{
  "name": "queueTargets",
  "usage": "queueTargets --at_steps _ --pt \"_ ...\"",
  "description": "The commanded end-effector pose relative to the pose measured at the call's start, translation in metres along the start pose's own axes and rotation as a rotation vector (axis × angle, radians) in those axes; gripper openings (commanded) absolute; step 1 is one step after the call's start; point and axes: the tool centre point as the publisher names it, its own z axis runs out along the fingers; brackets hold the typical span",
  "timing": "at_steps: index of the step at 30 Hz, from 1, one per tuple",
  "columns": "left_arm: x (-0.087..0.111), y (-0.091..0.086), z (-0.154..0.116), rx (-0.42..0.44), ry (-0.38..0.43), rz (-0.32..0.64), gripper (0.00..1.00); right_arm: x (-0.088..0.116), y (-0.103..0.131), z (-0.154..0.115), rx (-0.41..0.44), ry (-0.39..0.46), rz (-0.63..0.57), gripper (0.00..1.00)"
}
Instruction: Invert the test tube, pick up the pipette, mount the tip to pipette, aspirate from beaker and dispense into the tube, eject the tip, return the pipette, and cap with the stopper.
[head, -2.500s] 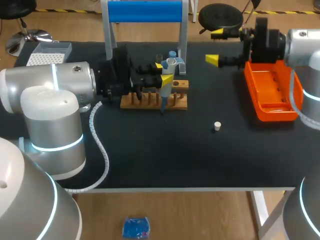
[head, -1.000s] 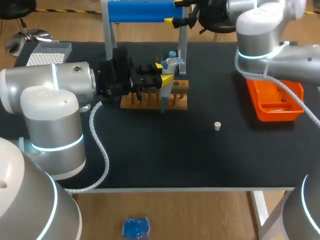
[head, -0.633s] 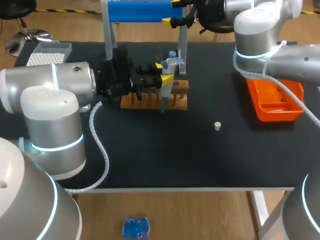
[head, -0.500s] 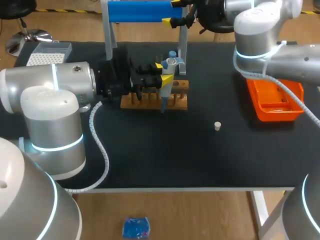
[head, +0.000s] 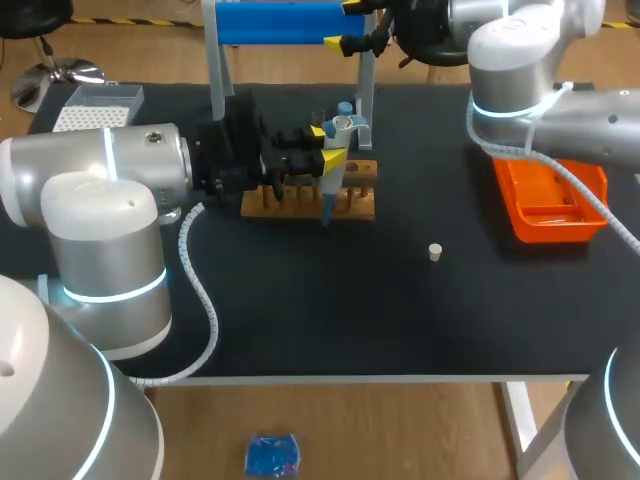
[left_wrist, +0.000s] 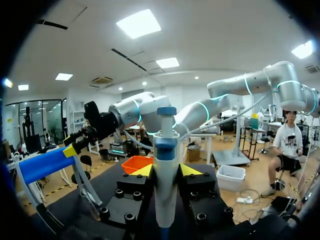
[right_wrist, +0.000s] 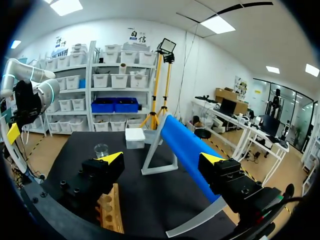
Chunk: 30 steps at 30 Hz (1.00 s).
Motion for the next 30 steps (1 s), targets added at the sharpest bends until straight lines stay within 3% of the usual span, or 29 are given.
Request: queueTargets --at_steps 1,12,25,30 --pt "0.000 0.001 0.000 0.002 -0.001 0.001 0.00 0.000 0.000 0.000 0.002 0.001 0.000 1.00" --pt "-0.023 0.002 -0.032 0.011 -0.052 -0.020 0.00 0.000 0.000 0.000 0.002 0.001 0.000 1.00" --pt "-0.085 -0.001 -0.079 -0.043 -0.097 -0.035 0.00 0.000 0.000 0.000 0.002 0.001 0.000 1.00" --pt "-0.113 -0.002 -0.101 -0.027 -0.130 -0.063 0.00 0.000 0.000 0.000 0.002 0.001 0.000 1.00"
